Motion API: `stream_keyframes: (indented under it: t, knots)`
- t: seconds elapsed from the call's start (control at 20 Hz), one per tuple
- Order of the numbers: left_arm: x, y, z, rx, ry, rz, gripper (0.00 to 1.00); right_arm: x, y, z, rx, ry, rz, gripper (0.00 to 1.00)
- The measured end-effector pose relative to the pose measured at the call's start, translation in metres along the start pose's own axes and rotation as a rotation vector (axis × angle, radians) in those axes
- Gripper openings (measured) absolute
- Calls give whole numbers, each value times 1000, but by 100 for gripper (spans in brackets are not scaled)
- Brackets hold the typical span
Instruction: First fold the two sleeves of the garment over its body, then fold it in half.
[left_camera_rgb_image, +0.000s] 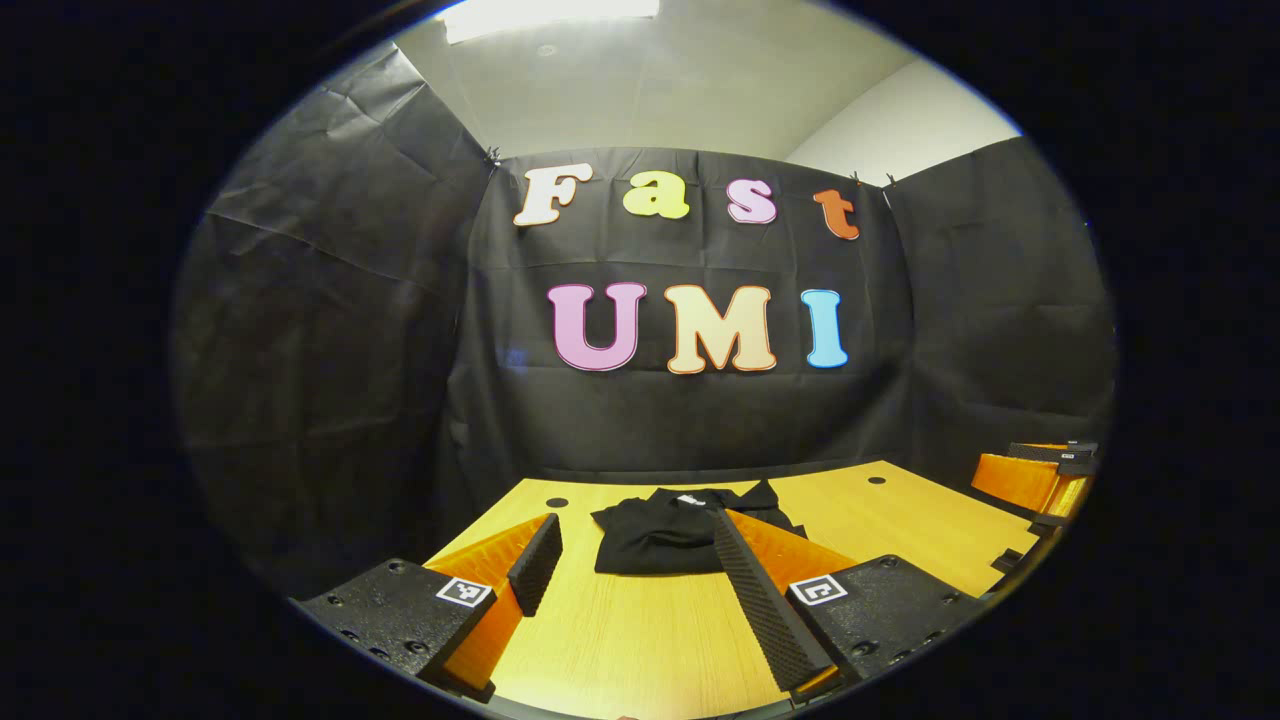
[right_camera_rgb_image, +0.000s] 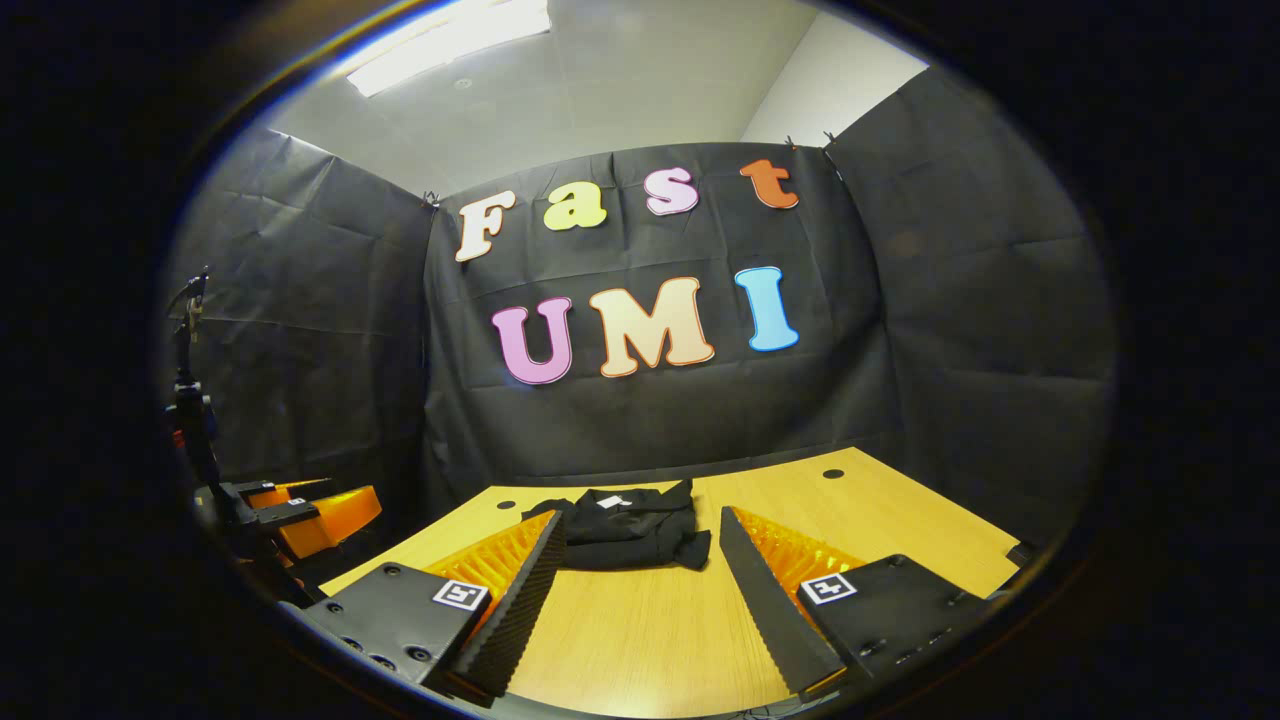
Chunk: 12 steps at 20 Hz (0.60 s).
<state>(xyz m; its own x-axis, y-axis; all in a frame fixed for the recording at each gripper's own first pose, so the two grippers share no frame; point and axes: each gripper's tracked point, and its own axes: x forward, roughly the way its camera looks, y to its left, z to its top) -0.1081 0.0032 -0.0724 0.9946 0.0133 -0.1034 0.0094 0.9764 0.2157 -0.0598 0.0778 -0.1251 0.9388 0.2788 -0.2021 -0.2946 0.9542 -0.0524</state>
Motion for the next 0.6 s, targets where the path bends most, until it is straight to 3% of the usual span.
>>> stream_keyframes:
  t: [0.6]
  knots:
    - [-1,-22,8,1,-5,-35,93,-11,-10,3,-23,-1,15,97]
